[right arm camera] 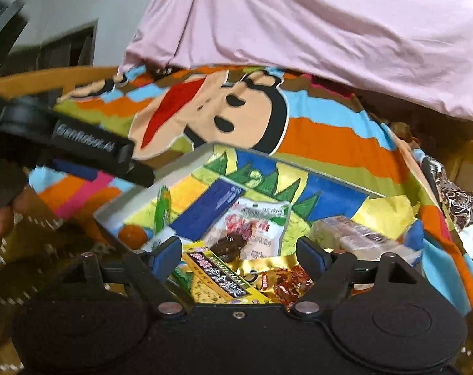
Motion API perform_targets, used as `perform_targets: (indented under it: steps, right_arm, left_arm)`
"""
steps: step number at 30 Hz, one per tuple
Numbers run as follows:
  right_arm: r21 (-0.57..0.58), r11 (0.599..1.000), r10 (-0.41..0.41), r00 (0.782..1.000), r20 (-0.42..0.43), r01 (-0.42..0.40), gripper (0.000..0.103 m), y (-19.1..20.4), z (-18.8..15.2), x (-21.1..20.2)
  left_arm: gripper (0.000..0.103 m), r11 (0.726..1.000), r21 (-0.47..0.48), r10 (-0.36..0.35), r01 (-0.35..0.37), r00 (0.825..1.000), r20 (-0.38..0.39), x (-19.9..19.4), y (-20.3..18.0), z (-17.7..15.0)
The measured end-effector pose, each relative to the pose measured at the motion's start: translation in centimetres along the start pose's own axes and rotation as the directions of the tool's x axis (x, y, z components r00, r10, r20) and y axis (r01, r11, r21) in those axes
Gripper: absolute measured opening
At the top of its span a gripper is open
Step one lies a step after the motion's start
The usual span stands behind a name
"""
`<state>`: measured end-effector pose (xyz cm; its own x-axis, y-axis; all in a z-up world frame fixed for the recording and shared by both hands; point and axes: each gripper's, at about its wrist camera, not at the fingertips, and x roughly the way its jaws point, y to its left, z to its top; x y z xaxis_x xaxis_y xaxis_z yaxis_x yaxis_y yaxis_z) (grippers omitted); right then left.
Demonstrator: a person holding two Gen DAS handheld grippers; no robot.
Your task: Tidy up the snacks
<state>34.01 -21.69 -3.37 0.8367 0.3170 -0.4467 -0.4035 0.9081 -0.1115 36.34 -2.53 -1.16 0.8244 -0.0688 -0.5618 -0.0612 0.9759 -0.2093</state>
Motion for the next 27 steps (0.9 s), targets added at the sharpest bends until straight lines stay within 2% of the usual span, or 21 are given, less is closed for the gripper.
perform_targets:
  steps: [3, 8, 11, 18, 27]
  right_arm:
    - [0.045, 0.999, -0.003, 1.0, 0.029, 0.001, 0.088, -0.8, 0.9, -1.5]
    - [0.114, 0.993, -0.037, 0.997, 0.066, 0.03, 0.095, -1.1, 1.5, -5.4]
    - [0.14, 0.989, -0.062, 0.994, 0.089, 0.049, 0.098, -1.0, 1.5, -8.0]
    - [0.208, 0.975, -0.099, 0.99, 0.102, 0.076, 0.102, -0.5, 0.4, -13.5]
    - [0.268, 0.957, -0.124, 0.992, 0.033, 0.111, 0.102, 0.5, -3.3, -18.2]
  left_arm:
    - [0.089, 1.0, -0.012, 0.001, 0.0, 1.0, 0.016, -1.4, 0.3, -0.2]
    - [0.1, 0.999, -0.036, 0.007, -0.005, 0.998, 0.059, -4.6, 0.6, -1.3]
    - [0.102, 0.999, -0.036, 0.015, -0.012, 0.996, 0.085, -6.7, 0.5, -2.3]
    - [0.102, 0.999, -0.008, 0.034, -0.033, 0.992, 0.124, -11.2, 0.2, -5.4]
    - [0.102, 0.995, 0.069, 0.064, -0.077, 0.984, 0.166, -15.4, -0.6, -8.8]
